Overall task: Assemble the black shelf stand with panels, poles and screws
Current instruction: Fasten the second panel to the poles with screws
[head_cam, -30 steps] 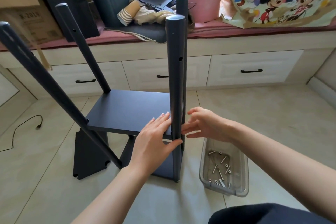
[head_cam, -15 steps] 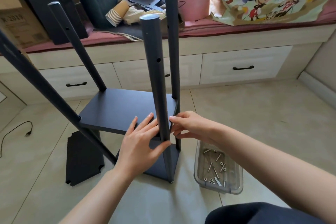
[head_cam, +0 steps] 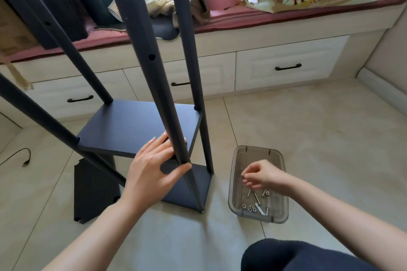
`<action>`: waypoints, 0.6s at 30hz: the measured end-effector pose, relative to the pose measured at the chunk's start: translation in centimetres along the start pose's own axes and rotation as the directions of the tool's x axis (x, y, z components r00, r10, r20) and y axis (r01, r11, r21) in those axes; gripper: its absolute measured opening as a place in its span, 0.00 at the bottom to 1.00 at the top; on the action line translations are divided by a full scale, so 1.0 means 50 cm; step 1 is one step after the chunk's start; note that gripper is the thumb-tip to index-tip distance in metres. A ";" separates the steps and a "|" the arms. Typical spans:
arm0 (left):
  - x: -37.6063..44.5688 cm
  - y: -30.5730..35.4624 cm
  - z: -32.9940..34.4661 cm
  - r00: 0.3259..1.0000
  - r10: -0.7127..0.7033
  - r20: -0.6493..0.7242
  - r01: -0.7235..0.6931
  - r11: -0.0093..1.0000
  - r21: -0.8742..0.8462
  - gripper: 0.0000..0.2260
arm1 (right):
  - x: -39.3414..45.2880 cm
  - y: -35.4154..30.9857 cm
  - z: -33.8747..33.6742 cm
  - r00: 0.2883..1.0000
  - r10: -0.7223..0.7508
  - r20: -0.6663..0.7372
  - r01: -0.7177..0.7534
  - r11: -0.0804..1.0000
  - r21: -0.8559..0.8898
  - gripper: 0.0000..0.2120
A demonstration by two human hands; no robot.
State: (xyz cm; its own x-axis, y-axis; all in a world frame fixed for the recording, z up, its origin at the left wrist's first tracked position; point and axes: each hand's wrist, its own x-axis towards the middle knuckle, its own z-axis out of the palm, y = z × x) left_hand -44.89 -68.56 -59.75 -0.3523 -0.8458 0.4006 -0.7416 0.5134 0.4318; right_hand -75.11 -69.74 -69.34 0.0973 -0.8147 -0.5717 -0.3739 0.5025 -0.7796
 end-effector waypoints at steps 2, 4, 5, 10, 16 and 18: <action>0.001 0.001 -0.002 1.000 -0.005 -0.002 0.005 1.000 0.002 0.22 | 0.028 0.051 0.004 0.999 0.032 -0.039 -0.036 0.991 -0.127 0.05; 0.002 0.002 -0.002 1.000 -0.008 -0.001 0.008 1.000 0.003 0.22 | 0.055 0.093 0.017 0.998 0.047 -0.032 -0.055 0.956 -0.288 0.04; 0.001 0.002 -0.003 1.000 -0.008 0.000 0.008 1.000 -0.001 0.22 | 0.068 0.110 0.026 0.999 0.050 -0.008 -0.049 0.922 -0.384 0.03; 0.002 0.004 -0.007 1.000 -0.002 0.024 0.002 1.000 -0.002 0.22 | 0.129 0.169 0.076 0.997 0.020 0.079 0.037 0.751 -0.660 0.09; 0.002 0.004 -0.006 1.000 -0.005 0.017 0.004 1.000 0.020 0.22 | 0.166 0.198 0.104 0.990 -0.002 0.143 0.120 0.556 -0.822 0.06; 0.003 0.004 -0.006 1.000 -0.010 0.019 0.010 1.000 0.024 0.22 | 0.174 0.208 0.109 0.990 0.003 0.140 0.117 0.528 -0.841 0.07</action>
State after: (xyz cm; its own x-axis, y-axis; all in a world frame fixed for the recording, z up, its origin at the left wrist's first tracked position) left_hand -44.94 -68.53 -59.37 -0.3557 -0.8536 0.3806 -0.7583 0.5016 0.4163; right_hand -73.14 -70.04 -83.81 0.2242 -0.7648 -0.6040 -0.9618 -0.0735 -0.2638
